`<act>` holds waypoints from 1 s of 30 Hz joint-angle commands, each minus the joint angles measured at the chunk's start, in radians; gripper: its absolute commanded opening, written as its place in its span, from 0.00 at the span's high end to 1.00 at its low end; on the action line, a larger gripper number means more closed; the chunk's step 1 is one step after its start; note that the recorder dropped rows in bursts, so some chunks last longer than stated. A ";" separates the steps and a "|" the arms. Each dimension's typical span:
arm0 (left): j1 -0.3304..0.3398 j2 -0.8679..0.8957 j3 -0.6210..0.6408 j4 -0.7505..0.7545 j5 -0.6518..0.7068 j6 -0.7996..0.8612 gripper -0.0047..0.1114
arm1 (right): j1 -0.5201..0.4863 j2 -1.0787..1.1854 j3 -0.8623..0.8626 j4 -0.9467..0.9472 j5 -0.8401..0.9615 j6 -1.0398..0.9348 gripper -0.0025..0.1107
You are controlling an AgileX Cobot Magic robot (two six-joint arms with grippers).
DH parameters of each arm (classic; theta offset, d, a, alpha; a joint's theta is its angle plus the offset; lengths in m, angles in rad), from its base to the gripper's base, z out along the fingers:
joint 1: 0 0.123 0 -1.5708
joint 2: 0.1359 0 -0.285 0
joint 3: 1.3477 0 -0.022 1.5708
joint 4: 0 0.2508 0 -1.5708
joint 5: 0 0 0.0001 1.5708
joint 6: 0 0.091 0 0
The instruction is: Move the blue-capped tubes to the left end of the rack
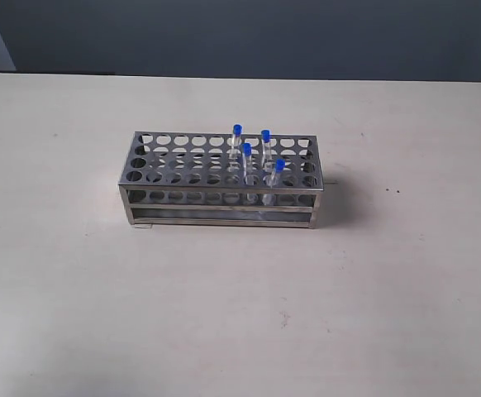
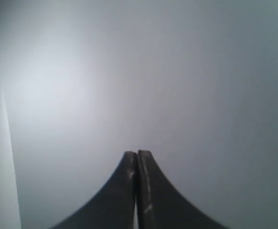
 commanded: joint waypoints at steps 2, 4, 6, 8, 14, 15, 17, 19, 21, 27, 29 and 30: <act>-0.006 0.004 -0.002 -0.004 -0.013 -0.003 0.96 | 0.004 0.380 -0.298 -0.435 -0.151 0.009 0.98; -0.006 0.004 -0.002 -0.004 -0.013 -0.003 0.96 | 0.004 0.497 -0.345 -0.515 -0.233 0.064 0.98; -0.006 0.004 -0.002 -0.004 -0.013 -0.003 0.96 | 0.005 0.621 -0.345 -0.599 -0.309 0.116 0.98; -0.006 0.004 -0.002 -0.004 -0.013 -0.003 0.96 | 0.024 0.748 -0.307 -0.634 -0.355 0.120 0.98; -0.006 0.004 -0.002 -0.004 -0.013 -0.003 0.96 | 0.081 1.037 -0.184 -0.488 -0.537 -0.151 0.98; -0.006 0.004 -0.002 -0.004 -0.013 -0.003 0.96 | 0.089 1.078 -0.176 -0.489 -0.569 -0.175 0.98; -0.006 0.004 -0.002 -0.004 -0.013 -0.003 0.96 | 0.110 1.151 -0.174 -0.529 -0.598 -0.181 0.98; -0.006 0.004 -0.002 -0.004 -0.013 -0.003 0.96 | 0.132 1.218 -0.174 -0.597 -0.613 -0.211 0.96; -0.006 0.004 -0.002 -0.004 -0.013 -0.003 0.96 | 0.150 1.273 -0.174 -0.674 -0.643 -0.268 0.88; -0.006 0.004 -0.002 -0.004 -0.013 -0.003 0.96 | 0.202 1.419 -0.174 -0.672 -0.717 -0.334 0.53; -0.006 0.004 -0.002 -0.004 -0.013 -0.003 0.96 | 0.222 1.455 -0.174 -0.617 -0.717 -0.374 0.53; -0.006 0.004 -0.002 -0.004 -0.013 -0.003 0.96 | 0.234 1.475 -0.174 -0.589 -0.717 -0.405 0.53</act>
